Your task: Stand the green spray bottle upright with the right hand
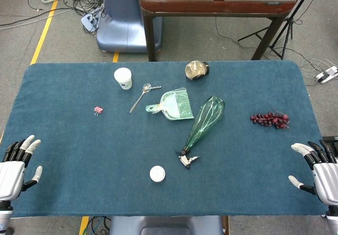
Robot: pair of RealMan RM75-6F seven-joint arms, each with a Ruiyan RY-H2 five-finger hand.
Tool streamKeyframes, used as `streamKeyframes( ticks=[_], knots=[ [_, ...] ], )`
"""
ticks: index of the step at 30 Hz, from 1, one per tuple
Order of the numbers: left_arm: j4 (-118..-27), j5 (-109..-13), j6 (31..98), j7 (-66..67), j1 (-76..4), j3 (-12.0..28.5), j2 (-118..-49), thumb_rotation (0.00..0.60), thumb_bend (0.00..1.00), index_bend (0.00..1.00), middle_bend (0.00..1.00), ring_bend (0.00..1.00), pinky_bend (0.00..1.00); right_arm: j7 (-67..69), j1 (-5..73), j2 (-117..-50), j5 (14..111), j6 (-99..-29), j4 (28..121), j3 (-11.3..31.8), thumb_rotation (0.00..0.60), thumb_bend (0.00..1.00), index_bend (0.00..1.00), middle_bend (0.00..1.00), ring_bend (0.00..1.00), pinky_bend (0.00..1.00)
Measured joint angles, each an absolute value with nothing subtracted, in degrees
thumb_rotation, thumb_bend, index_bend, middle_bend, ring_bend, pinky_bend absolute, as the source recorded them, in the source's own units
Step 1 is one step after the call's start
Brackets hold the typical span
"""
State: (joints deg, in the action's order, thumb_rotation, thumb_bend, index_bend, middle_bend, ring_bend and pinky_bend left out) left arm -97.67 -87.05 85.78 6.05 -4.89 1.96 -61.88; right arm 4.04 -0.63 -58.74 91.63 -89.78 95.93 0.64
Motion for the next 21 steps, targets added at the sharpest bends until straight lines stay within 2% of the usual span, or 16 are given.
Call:
streamKeyframes(
  ticks=[21],
  knots=[
    [-97.66,-87.63,86.39,5.58,-4.55,1.67,-61.59,0.600,0.45,0.11,0.04,0.06,0.04,3.94,1.12,-58.29,93.98,-88.53,96.53,0.59,0.600,0.07,0.26,0.26,0.12,0.07]
  ],
)
